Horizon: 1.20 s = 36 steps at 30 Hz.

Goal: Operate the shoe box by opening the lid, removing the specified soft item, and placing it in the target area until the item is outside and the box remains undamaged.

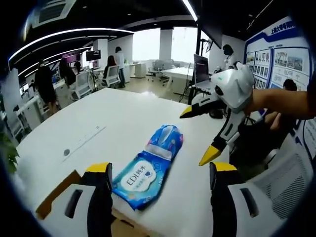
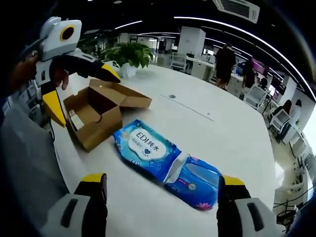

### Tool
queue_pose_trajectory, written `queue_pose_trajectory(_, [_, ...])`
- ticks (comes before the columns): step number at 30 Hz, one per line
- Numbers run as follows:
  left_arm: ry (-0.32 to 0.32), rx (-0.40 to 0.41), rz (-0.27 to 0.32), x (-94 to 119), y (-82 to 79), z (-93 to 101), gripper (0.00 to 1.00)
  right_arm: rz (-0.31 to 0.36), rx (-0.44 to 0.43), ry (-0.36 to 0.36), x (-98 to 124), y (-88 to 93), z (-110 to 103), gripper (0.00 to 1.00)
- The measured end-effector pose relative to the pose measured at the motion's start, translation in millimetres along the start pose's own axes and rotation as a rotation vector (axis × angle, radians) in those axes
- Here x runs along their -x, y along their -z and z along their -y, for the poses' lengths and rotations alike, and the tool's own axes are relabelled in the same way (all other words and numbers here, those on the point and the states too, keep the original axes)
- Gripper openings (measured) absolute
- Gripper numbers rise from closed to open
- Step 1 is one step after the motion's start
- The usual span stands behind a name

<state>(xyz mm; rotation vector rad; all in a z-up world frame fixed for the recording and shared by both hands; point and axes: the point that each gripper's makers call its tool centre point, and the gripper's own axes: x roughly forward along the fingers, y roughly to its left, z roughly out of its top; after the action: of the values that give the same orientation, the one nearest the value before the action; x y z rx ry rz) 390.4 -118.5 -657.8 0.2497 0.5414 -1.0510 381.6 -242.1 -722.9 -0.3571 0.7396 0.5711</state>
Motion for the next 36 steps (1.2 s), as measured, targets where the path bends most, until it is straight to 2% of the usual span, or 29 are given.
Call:
queue_pose_trajectory(6, [-0.053, 0.014, 0.019, 26, 8.3, -14.1, 0.9, 0.006, 0.026, -0.034, -2, -10.5, -22, 0.98])
queue_pose_trajectory(17, [-0.167, 0.085, 0.037, 77, 40.5, -45.3, 1.0, 0.005, 0.099, -0.128, -13, -28.8, -71, 0.99])
queue_pose_trajectory(28, [-0.278, 0.146, 0.033, 129, 76.2, -75.2, 1.0, 0.007, 0.177, -0.207, -25, -46.3, -109, 0.99])
queue_pose_trajectory(36, [-0.339, 0.197, 0.034, 159, 100.7, -94.4, 1.0, 0.024, 0.225, -0.243, -31, -61.7, -126, 0.99])
